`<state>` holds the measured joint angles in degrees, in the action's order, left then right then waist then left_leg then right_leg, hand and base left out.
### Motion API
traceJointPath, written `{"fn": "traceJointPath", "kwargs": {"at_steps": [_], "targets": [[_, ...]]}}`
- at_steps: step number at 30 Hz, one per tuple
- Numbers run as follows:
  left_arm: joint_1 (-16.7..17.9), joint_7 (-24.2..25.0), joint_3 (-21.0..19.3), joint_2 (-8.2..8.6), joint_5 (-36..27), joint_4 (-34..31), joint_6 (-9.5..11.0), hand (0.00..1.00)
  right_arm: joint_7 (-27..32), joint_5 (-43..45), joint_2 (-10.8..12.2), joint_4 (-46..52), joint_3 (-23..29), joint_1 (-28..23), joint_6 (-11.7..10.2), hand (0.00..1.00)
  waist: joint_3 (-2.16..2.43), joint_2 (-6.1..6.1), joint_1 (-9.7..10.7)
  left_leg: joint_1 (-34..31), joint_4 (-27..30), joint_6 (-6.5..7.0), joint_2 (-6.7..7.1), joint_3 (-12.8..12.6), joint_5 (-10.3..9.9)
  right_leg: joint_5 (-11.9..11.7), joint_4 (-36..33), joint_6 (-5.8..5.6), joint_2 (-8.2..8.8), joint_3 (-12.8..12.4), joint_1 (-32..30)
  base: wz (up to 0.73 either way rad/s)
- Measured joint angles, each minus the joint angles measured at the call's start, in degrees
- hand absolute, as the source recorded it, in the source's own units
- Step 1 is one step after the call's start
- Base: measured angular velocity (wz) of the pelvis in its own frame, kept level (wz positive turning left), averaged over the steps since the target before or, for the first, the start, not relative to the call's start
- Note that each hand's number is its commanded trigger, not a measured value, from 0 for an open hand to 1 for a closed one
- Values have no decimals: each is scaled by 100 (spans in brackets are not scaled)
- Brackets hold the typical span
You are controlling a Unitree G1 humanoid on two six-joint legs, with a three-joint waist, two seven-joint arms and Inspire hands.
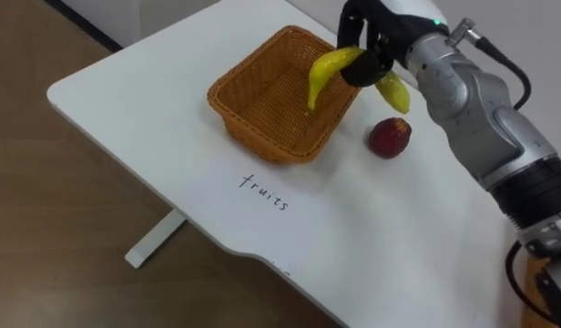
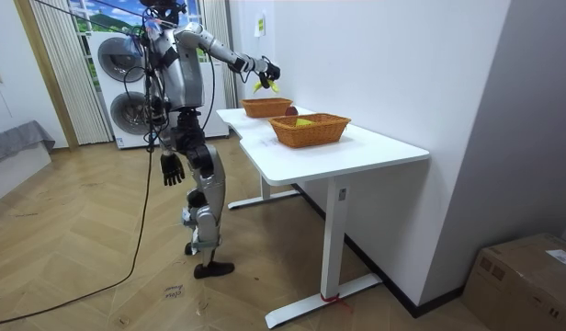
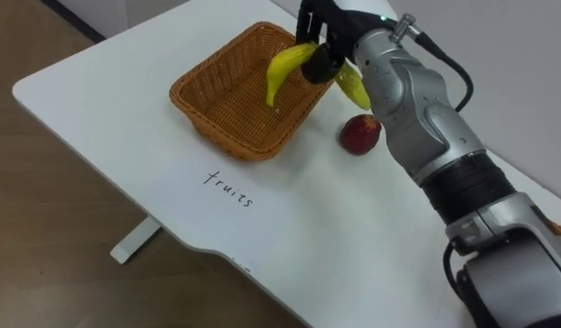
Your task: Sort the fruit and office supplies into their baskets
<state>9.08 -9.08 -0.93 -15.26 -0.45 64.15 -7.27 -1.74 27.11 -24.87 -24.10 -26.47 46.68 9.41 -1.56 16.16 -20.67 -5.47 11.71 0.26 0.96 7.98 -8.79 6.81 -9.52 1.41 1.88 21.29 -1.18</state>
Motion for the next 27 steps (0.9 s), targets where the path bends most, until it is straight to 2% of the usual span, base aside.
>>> {"fn": "traceJointPath", "kwargs": {"at_steps": [10,14,18,22,23,24,26,27], "targets": [[-21,22,0,-9,0,-1,-7,0,197,-116,30,-2,-162,10,-12,100,-15,6,-23,-18,15,-8,1,14,2,0,0,0,4,68,1,0],[-20,83,-2,5,0,-14,-30,0,243,-100,261,-47,-161,13,-5,100,-21,-1,-27,-19,16,-12,-3,14,5,0,0,0,0,67,-2,0],[-22,98,-9,16,1,-108,-33,0,243,-101,347,-65,-161,18,-10,100,-23,-5,-45,-96,69,-11,3,33,4,0,2,0,1,77,-43,2],[-61,109,-12,8,9,-145,-28,0,307,-101,448,-263,-161,18,-16,100,-24,-6,-161,-110,85,-13,7,61,3,0,1,0,-2,73,-52,0],[-59,123,-20,9,19,-179,-30,0,328,-100,452,-288,-161,18,-10,84,-22,-4,-203,-128,90,-15,10,68,0,0,-2,0,-1,73,-68,0],[-59,129,-21,7,22,-194,-31,0,351,-100,459,-288,-161,20,-5,78,-21,-2,-221,-139,89,-16,10,66,0,0,-8,0,0,75,-85,0],[-52,172,-22,0,22,-229,-67,0,368,-100,515,-292,-161,26,-6,22,-20,-1,-294,-161,89,-17,12,74,1,0,-6,0,1,78,-102,0],[-54,198,-25,-4,22,-231,-81,0,368,-100,519,-293,-161,26,-6,0,-19,1,-313,-164,90,-17,12,78,1,0,-6,0,1,82,-103,5]]}}
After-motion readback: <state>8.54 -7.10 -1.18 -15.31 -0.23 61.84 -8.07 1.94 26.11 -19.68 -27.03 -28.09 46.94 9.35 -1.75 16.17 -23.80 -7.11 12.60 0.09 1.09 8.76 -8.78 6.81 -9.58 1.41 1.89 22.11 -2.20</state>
